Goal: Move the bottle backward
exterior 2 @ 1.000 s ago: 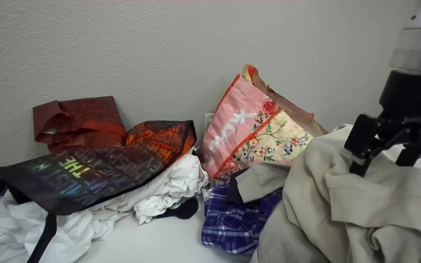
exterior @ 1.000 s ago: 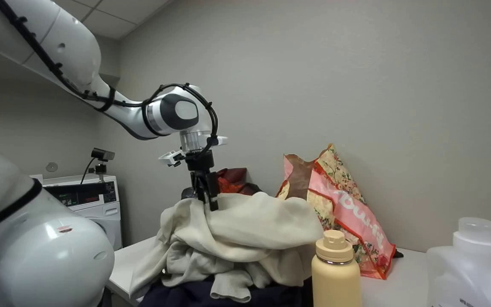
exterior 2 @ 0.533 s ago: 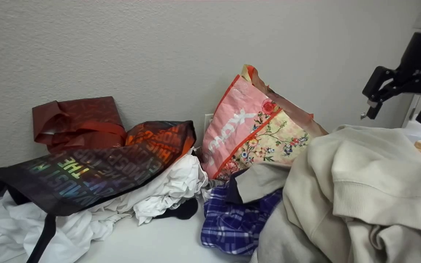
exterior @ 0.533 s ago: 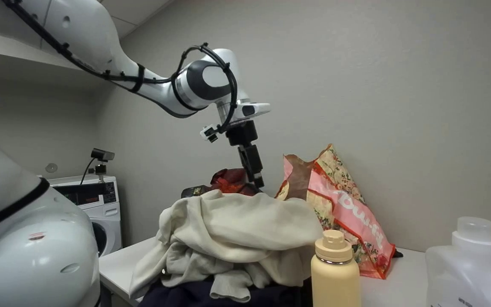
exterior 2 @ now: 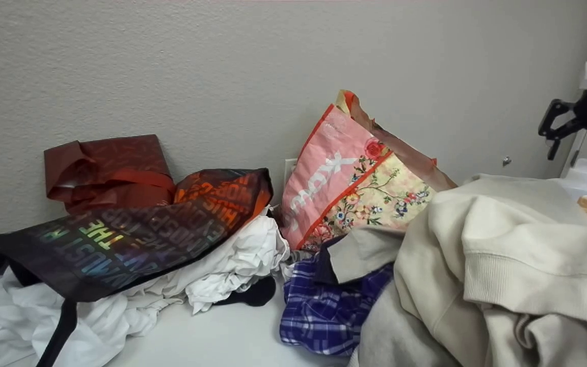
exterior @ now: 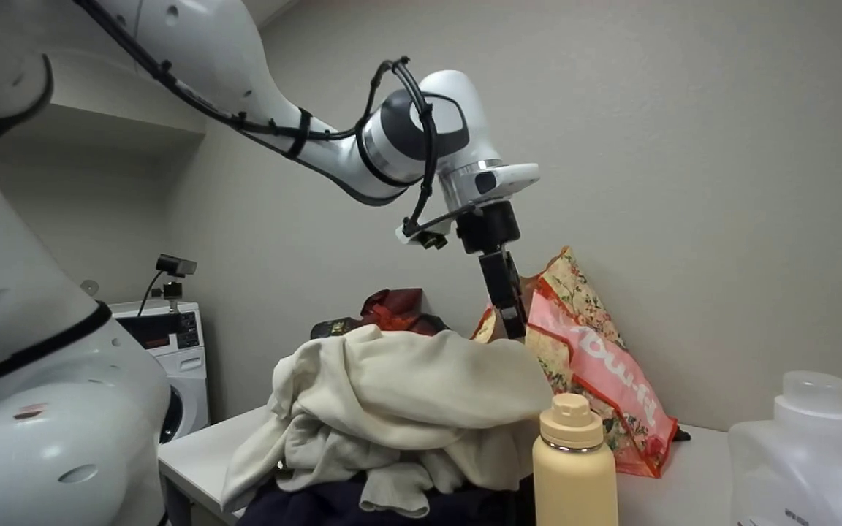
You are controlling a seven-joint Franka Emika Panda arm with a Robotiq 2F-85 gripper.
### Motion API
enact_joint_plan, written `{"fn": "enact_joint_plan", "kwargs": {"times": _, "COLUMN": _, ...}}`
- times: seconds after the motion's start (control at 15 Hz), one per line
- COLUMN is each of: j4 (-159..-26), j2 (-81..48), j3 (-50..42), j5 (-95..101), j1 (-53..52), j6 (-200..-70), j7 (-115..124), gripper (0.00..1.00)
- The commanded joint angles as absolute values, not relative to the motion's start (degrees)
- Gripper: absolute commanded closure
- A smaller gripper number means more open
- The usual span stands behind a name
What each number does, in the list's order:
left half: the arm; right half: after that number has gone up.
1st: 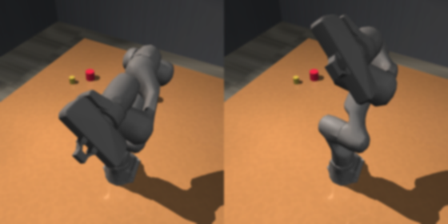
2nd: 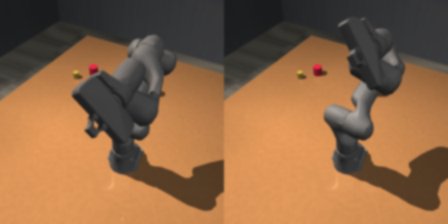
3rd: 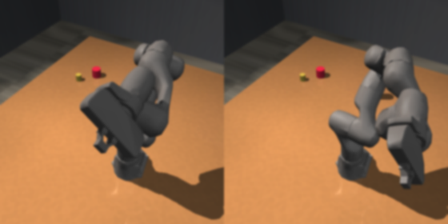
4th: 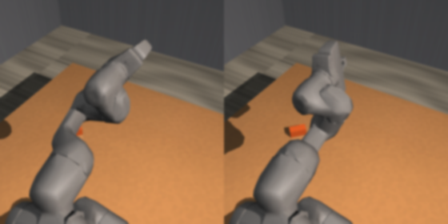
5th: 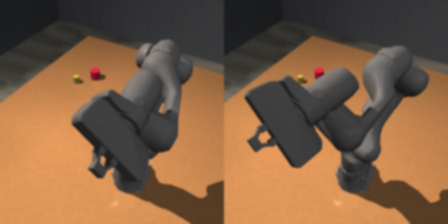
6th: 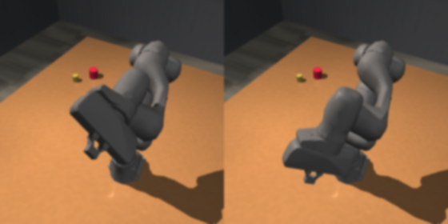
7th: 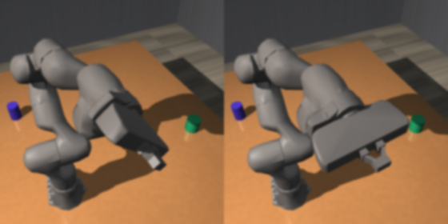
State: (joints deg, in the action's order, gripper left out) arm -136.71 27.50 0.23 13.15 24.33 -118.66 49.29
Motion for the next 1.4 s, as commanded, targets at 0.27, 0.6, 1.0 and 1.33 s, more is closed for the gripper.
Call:
{"fn": "enact_joint_plan", "kwargs": {"times": 0.27, "j4": -134.39, "j2": 19.82, "j3": -4.73, "j5": 15.69, "j1": 24.47, "j6": -118.22, "j7": 63.86, "gripper": 0.0}}
{"fn": "enact_joint_plan", "kwargs": {"times": 0.6, "j4": -134.36, "j2": 17.78, "j3": -7.1, "j5": 15.71, "j1": 23.94, "j6": -118.59, "j7": 66.92, "gripper": 0.0}}
{"fn": "enact_joint_plan", "kwargs": {"times": 1.0, "j4": -134.76, "j2": 16.11, "j3": -8.31, "j5": 15.67, "j1": 23.61, "j6": -120.68, "j7": 71.12, "gripper": 0.25}}
{"fn": "enact_joint_plan", "kwargs": {"times": 1.33, "j4": -134.91, "j2": 15.23, "j3": -8.74, "j5": 16.29, "j1": 23.41, "j6": -122.89, "j7": 73.45, "gripper": 0.58}}
